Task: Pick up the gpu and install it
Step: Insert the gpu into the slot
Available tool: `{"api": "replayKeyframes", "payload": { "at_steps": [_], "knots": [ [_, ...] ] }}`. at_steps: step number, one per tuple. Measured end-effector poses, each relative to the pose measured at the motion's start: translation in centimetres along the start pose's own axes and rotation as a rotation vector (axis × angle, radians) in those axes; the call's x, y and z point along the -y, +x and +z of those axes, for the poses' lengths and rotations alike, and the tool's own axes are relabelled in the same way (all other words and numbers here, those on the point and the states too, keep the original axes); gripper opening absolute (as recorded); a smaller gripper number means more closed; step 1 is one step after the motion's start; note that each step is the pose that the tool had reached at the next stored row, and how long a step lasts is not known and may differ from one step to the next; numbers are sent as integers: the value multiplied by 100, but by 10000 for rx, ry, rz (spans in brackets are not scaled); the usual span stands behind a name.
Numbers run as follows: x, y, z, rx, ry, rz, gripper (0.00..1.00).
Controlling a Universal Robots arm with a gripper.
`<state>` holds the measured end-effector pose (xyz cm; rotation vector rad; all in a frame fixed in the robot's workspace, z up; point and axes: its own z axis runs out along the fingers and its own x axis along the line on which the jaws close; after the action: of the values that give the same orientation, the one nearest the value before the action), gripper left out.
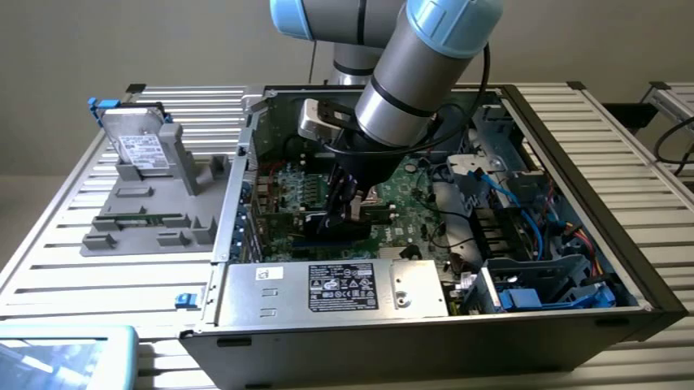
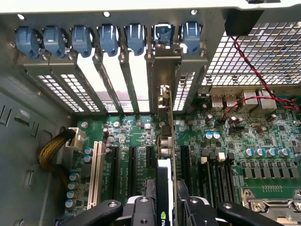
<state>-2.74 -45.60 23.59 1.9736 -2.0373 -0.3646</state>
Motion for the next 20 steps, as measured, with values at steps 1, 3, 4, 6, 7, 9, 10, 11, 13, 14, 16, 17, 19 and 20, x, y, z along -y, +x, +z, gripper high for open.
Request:
{"api": "replayKeyframes", "payload": {
  "at_steps": [1, 3, 4, 6, 7, 9, 10, 11, 13, 14, 16, 17, 19, 20],
  "knots": [
    [0, 0, 0, 0, 0, 0, 28],
    [0, 0, 0, -2, 0, -6, 28],
    [0, 1, 0, -6, 1, -21, 28],
    [1, 0, 1, -25, 2, -79, 28],
    [0, 1, 1, -37, 3, -108, 28],
    [1, 1, 1, -56, 4, -152, 28],
    [1, 1, 1, -64, 4, -173, 28],
    [1, 1, 1, -69, 5, -185, 28],
    [1, 1, 1, -70, 5, -187, 28],
    [1, 0, 3, -74, 5, -185, 28],
    [2, -2, 4, -82, 5, -182, 28],
    [2, -1, 5, -84, 4, -182, 28],
    [3, -2, 9, -85, 5, -181, 28],
    [5, -2, 13, -84, 6, -181, 28]
  ]
}}
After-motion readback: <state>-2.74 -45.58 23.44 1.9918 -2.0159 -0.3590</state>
